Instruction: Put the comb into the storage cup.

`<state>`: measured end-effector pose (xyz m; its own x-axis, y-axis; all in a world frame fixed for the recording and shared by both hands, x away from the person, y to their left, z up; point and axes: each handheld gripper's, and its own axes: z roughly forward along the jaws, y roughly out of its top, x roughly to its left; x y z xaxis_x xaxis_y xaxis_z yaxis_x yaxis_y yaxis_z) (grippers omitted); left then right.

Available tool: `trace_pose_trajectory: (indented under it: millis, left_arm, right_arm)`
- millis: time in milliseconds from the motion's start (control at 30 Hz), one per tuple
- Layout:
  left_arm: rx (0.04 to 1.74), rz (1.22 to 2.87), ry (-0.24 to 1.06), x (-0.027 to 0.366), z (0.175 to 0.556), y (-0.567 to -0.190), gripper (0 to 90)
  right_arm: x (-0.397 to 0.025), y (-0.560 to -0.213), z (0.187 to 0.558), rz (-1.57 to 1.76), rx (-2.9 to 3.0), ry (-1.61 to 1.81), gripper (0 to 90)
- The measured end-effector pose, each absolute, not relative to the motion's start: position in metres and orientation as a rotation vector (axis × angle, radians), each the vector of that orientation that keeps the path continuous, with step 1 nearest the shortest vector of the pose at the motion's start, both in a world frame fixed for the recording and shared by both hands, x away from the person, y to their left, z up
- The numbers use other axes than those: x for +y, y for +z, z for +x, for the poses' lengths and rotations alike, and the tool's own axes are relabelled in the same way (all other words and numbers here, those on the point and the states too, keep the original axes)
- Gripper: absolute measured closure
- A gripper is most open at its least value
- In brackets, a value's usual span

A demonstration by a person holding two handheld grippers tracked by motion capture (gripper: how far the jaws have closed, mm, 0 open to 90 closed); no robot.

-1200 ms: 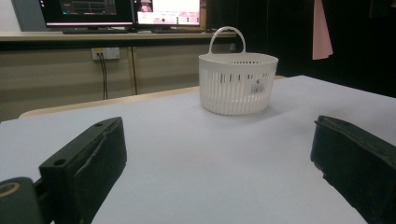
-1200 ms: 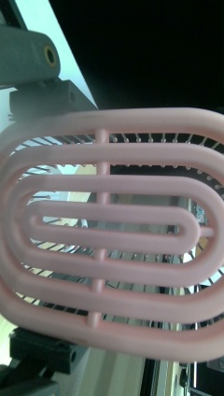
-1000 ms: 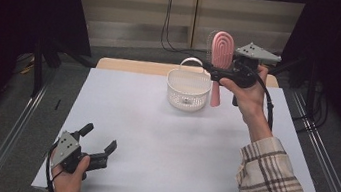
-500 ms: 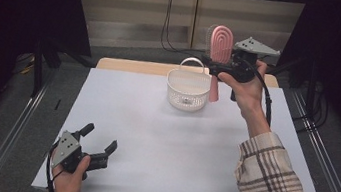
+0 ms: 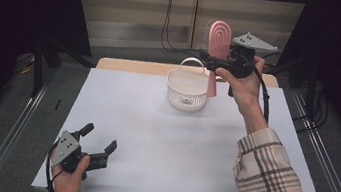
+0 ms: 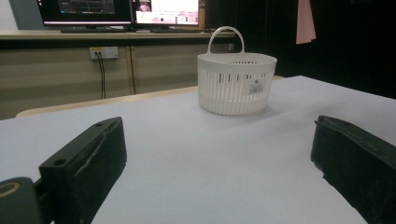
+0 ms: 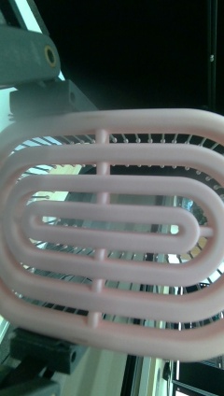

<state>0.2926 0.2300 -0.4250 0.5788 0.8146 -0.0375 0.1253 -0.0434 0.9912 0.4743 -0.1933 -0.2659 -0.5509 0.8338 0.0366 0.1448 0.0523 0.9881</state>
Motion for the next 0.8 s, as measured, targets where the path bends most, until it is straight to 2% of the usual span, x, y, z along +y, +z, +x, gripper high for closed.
trace_pose_trajectory:
  millis: [800]
  left_arm:
    - [0.830,1.533,0.674,0.230,0.293,-0.425,3.6]
  right_arm:
    - [-0.184,-0.261,0.488,0.963,1.722,1.546,19.0]
